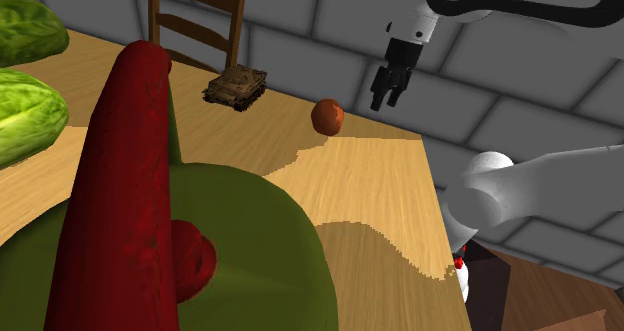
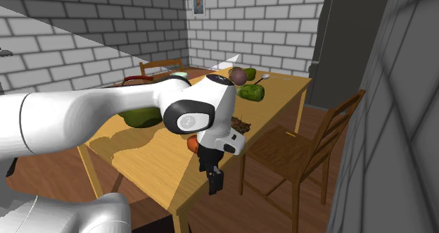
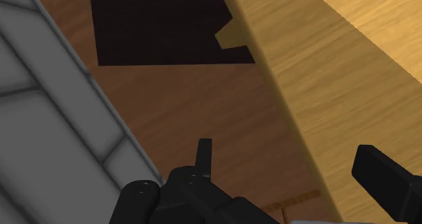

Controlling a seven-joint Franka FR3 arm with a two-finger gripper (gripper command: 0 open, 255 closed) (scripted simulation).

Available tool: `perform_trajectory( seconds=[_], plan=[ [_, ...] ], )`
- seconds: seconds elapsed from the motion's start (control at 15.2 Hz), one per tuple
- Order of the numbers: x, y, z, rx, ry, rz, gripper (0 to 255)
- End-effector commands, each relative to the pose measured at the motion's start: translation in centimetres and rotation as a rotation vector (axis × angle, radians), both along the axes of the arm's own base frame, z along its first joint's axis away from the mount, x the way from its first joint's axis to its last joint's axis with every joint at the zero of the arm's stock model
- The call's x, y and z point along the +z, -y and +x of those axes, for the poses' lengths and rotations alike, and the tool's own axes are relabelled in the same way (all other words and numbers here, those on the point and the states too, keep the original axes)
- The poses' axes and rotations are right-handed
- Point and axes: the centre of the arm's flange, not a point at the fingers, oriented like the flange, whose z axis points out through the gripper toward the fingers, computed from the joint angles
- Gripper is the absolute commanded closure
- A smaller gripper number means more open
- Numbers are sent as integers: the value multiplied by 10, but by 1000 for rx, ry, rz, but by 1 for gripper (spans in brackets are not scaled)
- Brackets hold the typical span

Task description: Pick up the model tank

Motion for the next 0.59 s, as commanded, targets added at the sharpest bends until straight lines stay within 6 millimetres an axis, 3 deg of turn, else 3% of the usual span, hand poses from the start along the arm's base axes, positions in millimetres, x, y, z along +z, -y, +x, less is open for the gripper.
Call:
perform_trajectory(
  seconds=[0.0, 0.53],
  plan=[
    [0, 0, 0, 0, 0, 0, 0],
    [25, -93, 42, -169, -8, -14, 0]
  ],
)
